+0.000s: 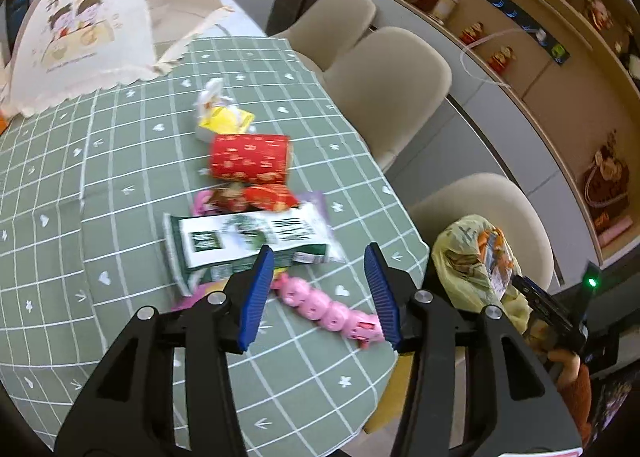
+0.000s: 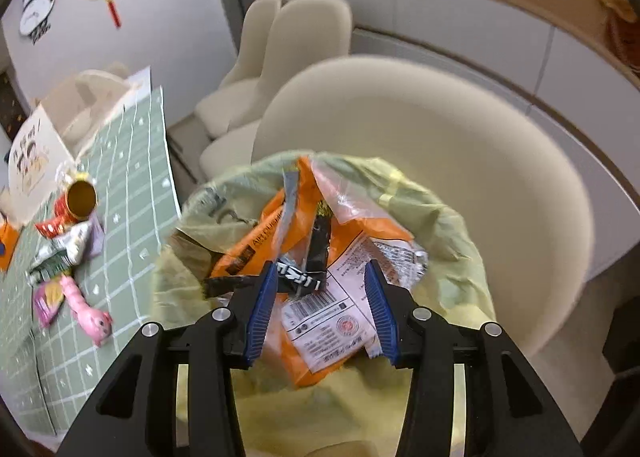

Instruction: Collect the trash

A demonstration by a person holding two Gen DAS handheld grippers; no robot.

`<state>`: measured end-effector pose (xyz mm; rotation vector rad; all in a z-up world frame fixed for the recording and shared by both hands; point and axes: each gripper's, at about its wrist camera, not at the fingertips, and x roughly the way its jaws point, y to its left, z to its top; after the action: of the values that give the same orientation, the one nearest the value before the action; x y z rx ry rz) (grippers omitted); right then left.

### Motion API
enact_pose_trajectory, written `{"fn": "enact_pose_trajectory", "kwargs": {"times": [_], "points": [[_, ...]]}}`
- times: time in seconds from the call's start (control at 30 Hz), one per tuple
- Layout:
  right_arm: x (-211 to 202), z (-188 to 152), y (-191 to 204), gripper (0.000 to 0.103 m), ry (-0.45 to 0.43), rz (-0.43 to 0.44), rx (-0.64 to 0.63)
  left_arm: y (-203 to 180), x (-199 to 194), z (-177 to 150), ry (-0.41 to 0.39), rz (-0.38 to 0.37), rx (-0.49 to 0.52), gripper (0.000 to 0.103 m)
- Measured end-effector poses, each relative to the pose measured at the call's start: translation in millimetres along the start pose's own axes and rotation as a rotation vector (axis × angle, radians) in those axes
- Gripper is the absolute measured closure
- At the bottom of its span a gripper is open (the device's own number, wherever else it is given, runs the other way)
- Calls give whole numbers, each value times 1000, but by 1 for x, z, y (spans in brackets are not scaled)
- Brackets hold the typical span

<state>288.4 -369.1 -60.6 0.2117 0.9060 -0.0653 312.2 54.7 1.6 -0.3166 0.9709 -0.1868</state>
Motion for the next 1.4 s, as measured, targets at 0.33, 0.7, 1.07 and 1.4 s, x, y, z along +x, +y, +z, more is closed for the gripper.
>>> {"fn": "enact_pose_trajectory", "kwargs": {"times": [0.33, 0.7, 1.07, 1.4], "points": [[-60, -28, 59, 60, -124, 104, 84, 78, -30, -6, -34, 17, -41, 57], [-68, -65, 172, 60, -92, 256, 54, 162, -40, -14, -7, 2, -75, 54], [-45, -77, 228, 60, -37, 227, -60, 162, -10, -23, 10, -122, 6, 50], [-35, -70, 224, 54, -17, 220, -116, 105, 23, 8, 8, -177, 320, 48]]}}
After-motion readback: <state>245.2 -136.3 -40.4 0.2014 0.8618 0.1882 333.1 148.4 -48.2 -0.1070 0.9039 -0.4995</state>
